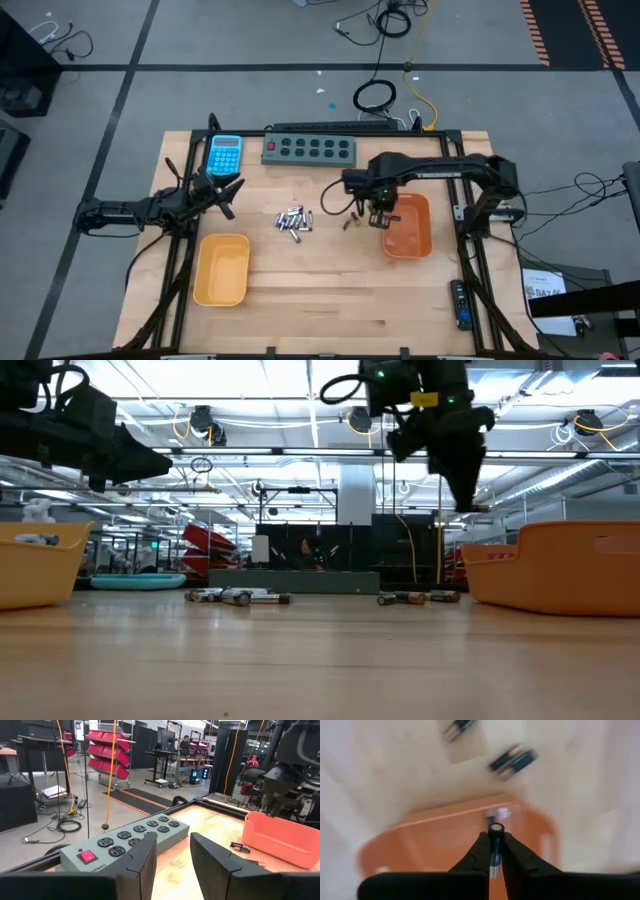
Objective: Sort batteries
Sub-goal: Put the black battery into the orange bin
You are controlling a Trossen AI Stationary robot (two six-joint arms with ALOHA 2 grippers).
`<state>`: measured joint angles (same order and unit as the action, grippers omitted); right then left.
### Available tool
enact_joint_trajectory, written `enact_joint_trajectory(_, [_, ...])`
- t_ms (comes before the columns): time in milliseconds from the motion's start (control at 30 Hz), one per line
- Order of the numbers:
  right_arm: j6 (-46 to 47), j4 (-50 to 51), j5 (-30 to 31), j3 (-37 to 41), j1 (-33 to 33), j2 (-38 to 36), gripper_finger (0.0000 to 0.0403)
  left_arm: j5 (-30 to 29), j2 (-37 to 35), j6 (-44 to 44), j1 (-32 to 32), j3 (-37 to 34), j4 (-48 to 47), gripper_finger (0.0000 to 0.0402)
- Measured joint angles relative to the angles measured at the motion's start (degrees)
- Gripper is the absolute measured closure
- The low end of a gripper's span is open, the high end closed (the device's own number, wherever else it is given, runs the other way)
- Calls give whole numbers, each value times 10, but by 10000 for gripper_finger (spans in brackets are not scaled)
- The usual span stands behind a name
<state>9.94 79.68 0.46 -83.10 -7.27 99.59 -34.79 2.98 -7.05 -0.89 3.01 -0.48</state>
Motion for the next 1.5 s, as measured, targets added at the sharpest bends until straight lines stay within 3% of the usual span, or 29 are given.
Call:
enact_joint_trajectory(267, [47,-63,-21,135,4,-57,303,0,0,-2,0,0,0,275])
enact_joint_trajectory(500, [29,-48,3,96,-3,-60,237,7,0,-2,0,0,22,275])
enact_joint_trajectory(633, [-32,-163,45,65,-3,-60,226,8,0,-2,0,0,19,275])
enact_joint_trajectory(767, [-118,-290,40,64,-3,-45,214,9,0,-2,0,0,17,275])
enact_joint_trajectory(900, [-165,-323,36,65,-3,-4,196,12,0,-15,0,0,3,275])
enact_joint_trajectory(1000, [-172,-360,-1,65,4,24,179,13,0,-17,0,0,0,275])
enact_joint_trajectory(1167, [-239,-355,-6,65,34,72,160,17,0,-17,0,0,-4,275])
enact_joint_trajectory(1500, [-287,-373,-21,65,48,121,189,17,0,-17,0,0,-6,275])
